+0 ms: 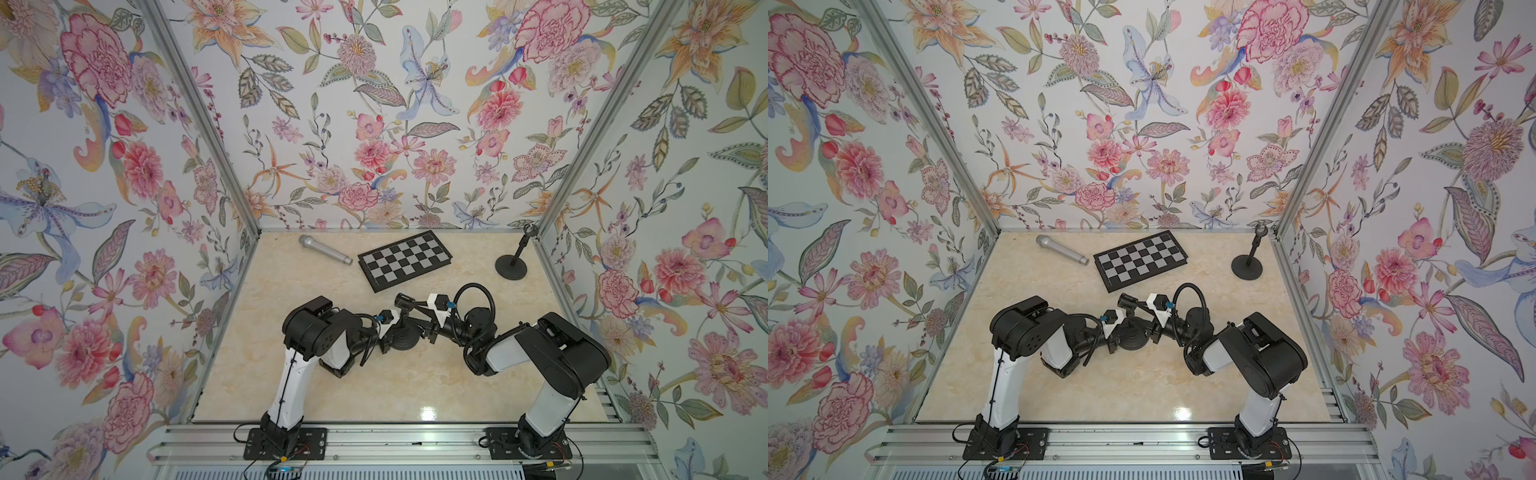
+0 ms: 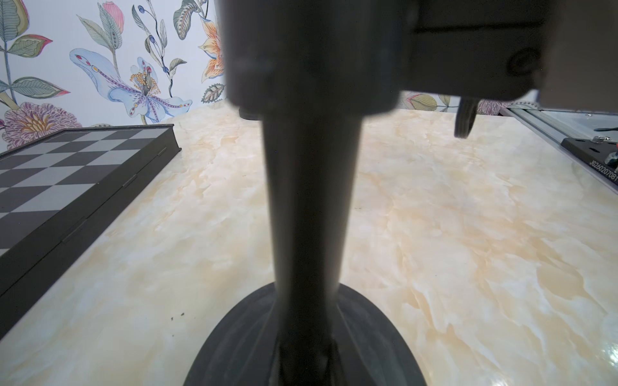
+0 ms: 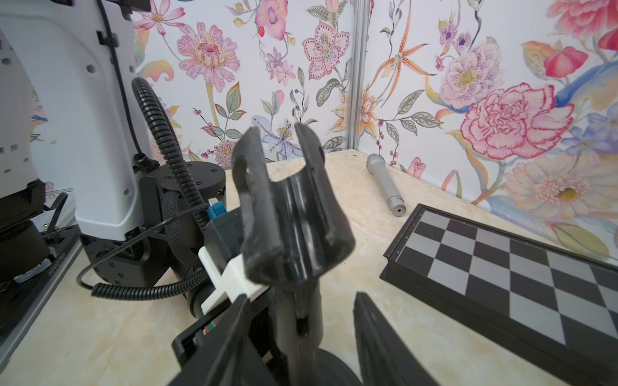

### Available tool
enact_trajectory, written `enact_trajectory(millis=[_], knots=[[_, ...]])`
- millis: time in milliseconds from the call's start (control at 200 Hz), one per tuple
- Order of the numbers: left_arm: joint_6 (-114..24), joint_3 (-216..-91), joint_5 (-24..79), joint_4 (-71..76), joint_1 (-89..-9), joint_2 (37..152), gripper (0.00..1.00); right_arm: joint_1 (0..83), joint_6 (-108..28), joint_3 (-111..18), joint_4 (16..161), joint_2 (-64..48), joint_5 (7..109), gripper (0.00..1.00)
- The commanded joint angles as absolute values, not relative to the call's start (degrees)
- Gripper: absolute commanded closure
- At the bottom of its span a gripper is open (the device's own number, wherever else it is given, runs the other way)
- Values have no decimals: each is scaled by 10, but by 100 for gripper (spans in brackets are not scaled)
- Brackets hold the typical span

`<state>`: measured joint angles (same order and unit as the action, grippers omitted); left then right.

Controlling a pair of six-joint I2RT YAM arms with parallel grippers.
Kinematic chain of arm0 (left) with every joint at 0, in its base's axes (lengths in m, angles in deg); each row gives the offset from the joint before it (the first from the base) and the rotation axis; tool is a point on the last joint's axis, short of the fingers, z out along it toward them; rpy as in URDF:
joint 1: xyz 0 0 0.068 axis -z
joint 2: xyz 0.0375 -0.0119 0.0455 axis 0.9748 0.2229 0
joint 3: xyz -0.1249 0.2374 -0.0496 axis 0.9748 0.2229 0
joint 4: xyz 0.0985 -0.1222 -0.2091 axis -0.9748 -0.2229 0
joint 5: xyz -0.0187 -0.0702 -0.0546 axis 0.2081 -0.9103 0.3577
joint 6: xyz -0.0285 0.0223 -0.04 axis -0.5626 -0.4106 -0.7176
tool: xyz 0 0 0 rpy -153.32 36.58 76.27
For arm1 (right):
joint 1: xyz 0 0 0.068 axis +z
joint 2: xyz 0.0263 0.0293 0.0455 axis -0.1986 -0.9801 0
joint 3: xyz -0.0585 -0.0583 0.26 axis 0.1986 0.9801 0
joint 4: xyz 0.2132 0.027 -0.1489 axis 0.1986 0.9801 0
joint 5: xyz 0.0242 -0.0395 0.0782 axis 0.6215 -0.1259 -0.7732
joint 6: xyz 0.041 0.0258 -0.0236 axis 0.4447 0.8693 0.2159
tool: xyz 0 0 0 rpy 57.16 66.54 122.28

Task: Assemble a microphone stand
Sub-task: Screw the microphone stand pole into the microphone stand base.

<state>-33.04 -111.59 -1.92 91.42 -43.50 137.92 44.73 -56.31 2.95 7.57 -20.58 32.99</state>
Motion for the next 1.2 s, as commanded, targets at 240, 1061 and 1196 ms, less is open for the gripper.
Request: enact_trajectory(millis=[240,1061,1196], knots=[[-304,-1088,-4,1048,-419,1442,76,438,-515,-27,64,-247,300,88],[-306,-1094,27,1048,-424,1432,76,756,-627,56,65,-246,967,86],[-296,-1103,-14,1047,-420,1435,77,661,-672,119,53,-183,714,45]])
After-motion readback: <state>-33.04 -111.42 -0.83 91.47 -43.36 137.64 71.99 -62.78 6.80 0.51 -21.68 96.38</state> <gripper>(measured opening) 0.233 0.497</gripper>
